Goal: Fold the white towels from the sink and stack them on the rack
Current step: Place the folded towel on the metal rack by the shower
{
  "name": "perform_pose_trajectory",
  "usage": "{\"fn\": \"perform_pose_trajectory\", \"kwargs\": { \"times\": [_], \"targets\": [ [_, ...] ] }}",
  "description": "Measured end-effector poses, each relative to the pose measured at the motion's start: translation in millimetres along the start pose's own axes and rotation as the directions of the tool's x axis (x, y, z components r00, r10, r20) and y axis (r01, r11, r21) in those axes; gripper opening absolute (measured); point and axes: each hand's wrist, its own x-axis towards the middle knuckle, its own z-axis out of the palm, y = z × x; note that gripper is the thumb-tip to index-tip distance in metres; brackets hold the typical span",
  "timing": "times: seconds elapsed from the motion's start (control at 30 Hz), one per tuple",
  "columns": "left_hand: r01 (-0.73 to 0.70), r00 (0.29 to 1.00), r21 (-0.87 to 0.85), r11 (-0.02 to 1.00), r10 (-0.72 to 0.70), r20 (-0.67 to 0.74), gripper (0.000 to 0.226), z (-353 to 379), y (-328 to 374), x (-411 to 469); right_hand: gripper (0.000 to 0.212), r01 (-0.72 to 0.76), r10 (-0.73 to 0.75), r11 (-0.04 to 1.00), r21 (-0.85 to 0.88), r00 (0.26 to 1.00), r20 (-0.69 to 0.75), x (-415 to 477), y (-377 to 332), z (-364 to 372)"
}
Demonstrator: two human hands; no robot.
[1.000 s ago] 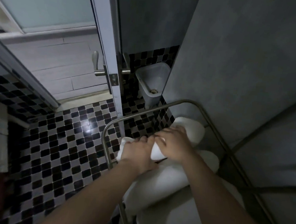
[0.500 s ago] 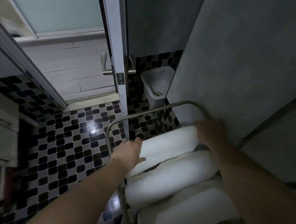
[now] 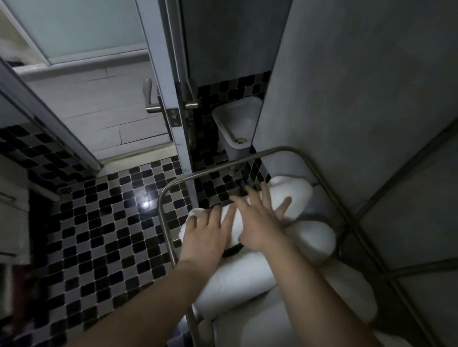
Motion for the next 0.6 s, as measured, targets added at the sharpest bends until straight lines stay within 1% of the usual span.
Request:
{"fn": "perform_pose_trajectory", "kwargs": {
  "times": [0.03,0.1,0.17,0.3,0.4,0.47,0.53,0.6],
  "targets": [
    [0.020,0.999,-0.001,1.000,-0.020,0.034,0.088,1,-6,2,0.092,0.040,-0.042,0.998,-0.038,0.998,-0.054,-2,0,7],
    [0.052,0.996,-0.047,0.998,-0.048,0.074,0.079,2,-18,6,0.084,0.073,-0.084,0.993,-0.091,0.988,-0.126,0,14,11],
    [0.082,0.993,-0.091,0.992,-0.073,0.094,0.069,1,-26,9,0.078,0.063,-0.079,0.992,-0.107,0.985,-0.153,8,32,9],
    [0.116,0.986,-0.095,0.989,-0.103,0.130,0.057,1,-31,13,0.058,0.021,-0.047,0.991,-0.131,0.979,-0.200,26,56,-3],
    [0.154,0.980,-0.111,0.982,-0.138,0.142,0.055,1,-33,14,0.057,-0.002,-0.021,0.991,-0.132,0.985,-0.170,34,84,-14],
    [0.169,0.975,-0.120,0.978,-0.148,0.164,0.055,2,-34,14,0.056,0.007,-0.026,0.992,-0.128,0.989,-0.146,37,94,-18],
    [0.184,0.968,-0.143,0.972,-0.154,0.196,0.055,0,-35,15,0.055,0.032,-0.044,0.994,-0.105,0.992,-0.115,39,95,-19],
    [0.194,0.965,-0.179,0.965,-0.154,0.213,0.057,-1,-35,16,0.053,0.021,-0.028,0.997,-0.078,0.995,-0.095,38,91,-20]
  ]
}}
